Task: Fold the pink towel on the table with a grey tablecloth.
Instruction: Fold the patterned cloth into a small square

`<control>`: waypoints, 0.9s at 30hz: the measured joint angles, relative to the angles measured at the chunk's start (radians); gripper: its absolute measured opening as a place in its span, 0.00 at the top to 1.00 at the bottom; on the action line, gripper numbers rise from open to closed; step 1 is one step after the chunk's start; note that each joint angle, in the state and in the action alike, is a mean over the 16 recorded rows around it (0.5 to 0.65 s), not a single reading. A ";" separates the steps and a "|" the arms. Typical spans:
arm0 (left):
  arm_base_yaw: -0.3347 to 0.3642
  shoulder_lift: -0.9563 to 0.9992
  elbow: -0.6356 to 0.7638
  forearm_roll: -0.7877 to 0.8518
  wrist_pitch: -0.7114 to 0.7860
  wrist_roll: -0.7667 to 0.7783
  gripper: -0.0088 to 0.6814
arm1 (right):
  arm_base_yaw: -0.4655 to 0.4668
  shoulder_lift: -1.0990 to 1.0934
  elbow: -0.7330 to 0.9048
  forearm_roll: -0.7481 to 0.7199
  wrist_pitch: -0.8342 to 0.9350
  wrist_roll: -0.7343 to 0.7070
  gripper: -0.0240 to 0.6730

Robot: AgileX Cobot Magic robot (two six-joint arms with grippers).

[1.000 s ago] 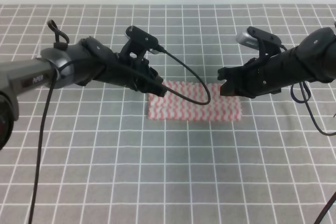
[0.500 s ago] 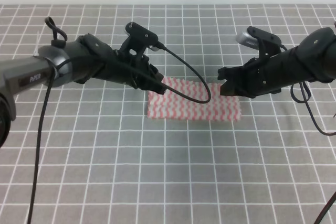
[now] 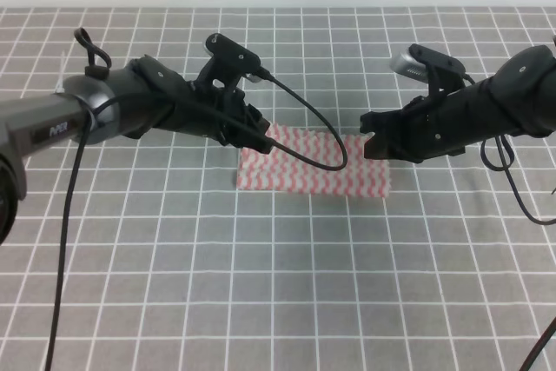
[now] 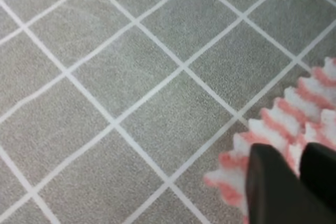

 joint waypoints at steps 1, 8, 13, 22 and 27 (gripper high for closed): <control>0.000 -0.003 0.000 0.000 -0.004 0.001 0.73 | 0.000 0.000 0.000 0.000 0.000 0.000 0.99; 0.001 -0.026 0.000 -0.005 -0.011 -0.039 0.58 | 0.000 0.000 -0.002 -0.001 0.002 0.005 0.99; 0.002 -0.037 0.000 -0.005 0.062 -0.104 0.63 | 0.000 0.000 -0.019 -0.037 0.015 0.050 0.99; 0.010 -0.018 0.000 0.001 0.228 -0.204 0.87 | 0.000 0.001 -0.063 -0.210 0.069 0.225 0.97; 0.024 0.011 -0.001 -0.003 0.247 -0.212 0.96 | 0.000 0.001 -0.077 -0.295 0.091 0.307 0.91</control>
